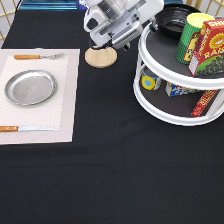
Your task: Pick up the bowl from the lazy Susan and put bowl on the plate
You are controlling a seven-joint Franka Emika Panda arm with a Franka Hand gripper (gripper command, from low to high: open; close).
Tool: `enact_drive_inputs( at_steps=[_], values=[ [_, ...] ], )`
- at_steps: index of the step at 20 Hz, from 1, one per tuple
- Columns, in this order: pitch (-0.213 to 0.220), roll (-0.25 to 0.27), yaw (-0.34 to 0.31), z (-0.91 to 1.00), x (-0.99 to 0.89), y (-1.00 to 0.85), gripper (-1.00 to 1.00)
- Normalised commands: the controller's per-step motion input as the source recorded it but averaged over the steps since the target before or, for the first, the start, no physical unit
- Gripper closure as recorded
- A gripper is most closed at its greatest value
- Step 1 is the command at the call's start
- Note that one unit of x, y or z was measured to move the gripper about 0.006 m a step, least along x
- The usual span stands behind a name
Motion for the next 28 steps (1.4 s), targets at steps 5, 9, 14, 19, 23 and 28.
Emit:
enact_drive_inputs(
  at_steps=[5, 9, 14, 19, 23, 28],
  values=[
    [0.042, -0.002, 0.053, -0.21, -0.05, 0.13, -1.0],
    [0.026, 0.0, 0.047, -0.16, 0.18, 0.0, -1.0],
    [0.004, -0.027, 0.018, -0.01, 0.57, 0.0, -1.0],
    [-0.025, -0.067, 0.0, 0.02, 0.66, 0.01, -1.0],
    [-0.097, -0.048, 0.004, 0.0, 0.49, 0.06, -1.0],
    [-0.071, -0.04, 0.007, 0.04, 0.61, 0.09, -1.0]
  ],
)
